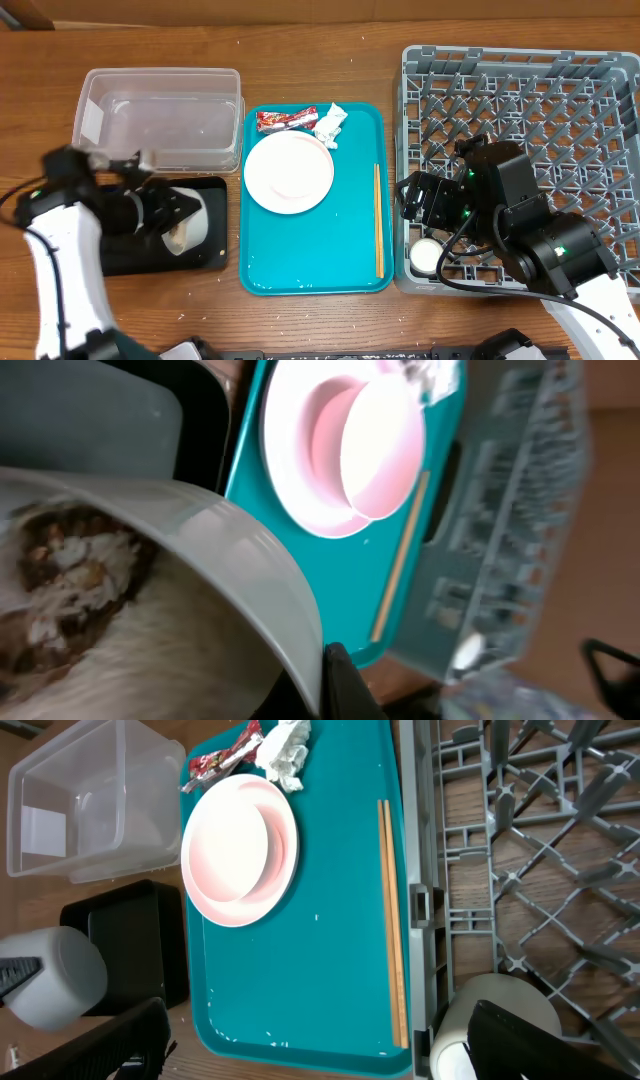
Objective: Sort waste into correct bins and load items into the dishwasher
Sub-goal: 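Tip the rice bowl over the black tray with the left gripper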
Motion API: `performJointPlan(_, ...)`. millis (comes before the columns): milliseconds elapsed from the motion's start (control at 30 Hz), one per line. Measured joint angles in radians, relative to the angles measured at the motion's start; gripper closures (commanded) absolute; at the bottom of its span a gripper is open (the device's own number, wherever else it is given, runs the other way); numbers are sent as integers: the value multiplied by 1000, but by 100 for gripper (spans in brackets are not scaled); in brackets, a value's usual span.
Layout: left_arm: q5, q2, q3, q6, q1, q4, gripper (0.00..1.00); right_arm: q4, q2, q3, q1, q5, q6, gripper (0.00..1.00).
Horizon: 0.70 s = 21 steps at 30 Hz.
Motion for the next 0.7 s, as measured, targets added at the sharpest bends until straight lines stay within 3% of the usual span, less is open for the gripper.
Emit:
performJointPlan(167,237,131,-91,211,137,-2,96,0,0,0,0,3,0,3)
performJointPlan(400,503,322,-143,500,161,-153,96,0,0,0,0,3,0,3)
performJointPlan(500,578,344,-145,607,163,-192,96,0,0,0,0,3,0,3)
performJointPlan(700,626,345,-145,701,198,-194,96,1,0,0,0,3,0,3)
